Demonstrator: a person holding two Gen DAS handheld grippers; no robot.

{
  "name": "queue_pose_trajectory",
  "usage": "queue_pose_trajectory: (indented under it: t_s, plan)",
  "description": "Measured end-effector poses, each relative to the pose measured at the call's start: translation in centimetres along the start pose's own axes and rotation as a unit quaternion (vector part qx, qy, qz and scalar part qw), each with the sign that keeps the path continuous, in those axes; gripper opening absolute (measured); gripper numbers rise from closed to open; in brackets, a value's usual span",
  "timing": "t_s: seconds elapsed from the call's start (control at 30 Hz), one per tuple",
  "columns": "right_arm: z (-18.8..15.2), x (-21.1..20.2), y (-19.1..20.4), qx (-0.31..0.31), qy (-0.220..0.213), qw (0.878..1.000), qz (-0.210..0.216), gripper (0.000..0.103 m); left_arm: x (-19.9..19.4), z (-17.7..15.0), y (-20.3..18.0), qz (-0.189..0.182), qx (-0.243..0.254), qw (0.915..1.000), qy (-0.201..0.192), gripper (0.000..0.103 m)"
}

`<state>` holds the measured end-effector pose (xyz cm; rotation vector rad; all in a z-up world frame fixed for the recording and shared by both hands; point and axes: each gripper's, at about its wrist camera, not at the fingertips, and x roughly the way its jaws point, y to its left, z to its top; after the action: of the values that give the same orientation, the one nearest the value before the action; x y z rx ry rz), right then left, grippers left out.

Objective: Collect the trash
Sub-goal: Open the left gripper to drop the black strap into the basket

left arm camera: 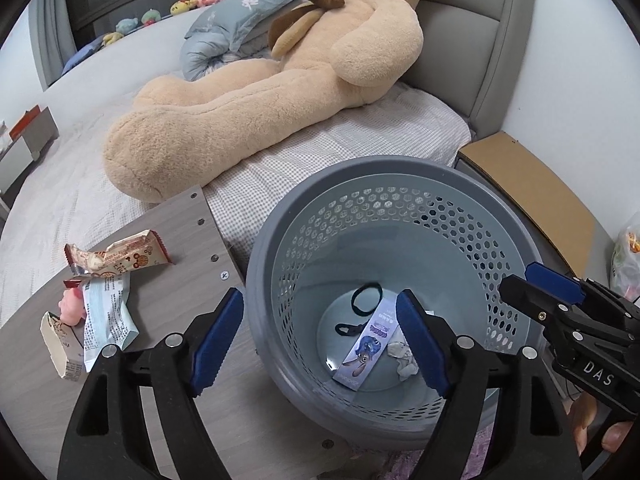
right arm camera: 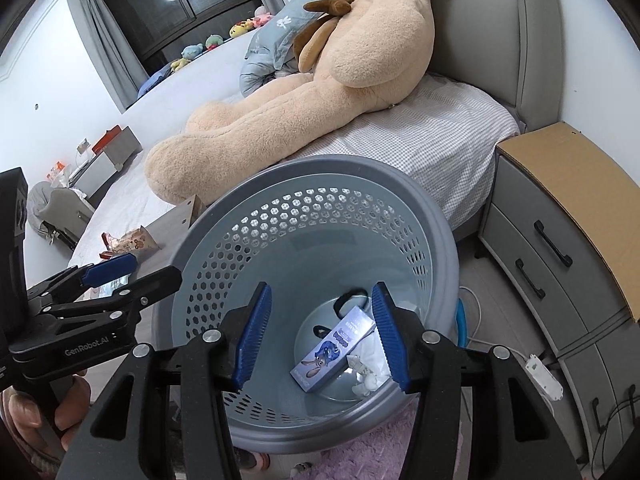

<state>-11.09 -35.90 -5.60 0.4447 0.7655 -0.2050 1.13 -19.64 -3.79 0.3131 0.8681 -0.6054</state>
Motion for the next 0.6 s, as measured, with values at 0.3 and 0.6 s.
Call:
queue_pose_trajectory:
  t_s: [0.3,0.6]
  plan:
    - [-0.6,-0.6,1.3,-0.012,-0.001,1.000,-0.004,0.052,-1.8,-1.1,1.1,0.012,-0.023,0.9994,-0.021,0.092]
    - [-1.1,-1.4,3.8,-0.035,-0.011,0.999,0.004,0.056,-3.7,-2.5,4.0,0.024,-0.066,0.9967,-0.041,0.095]
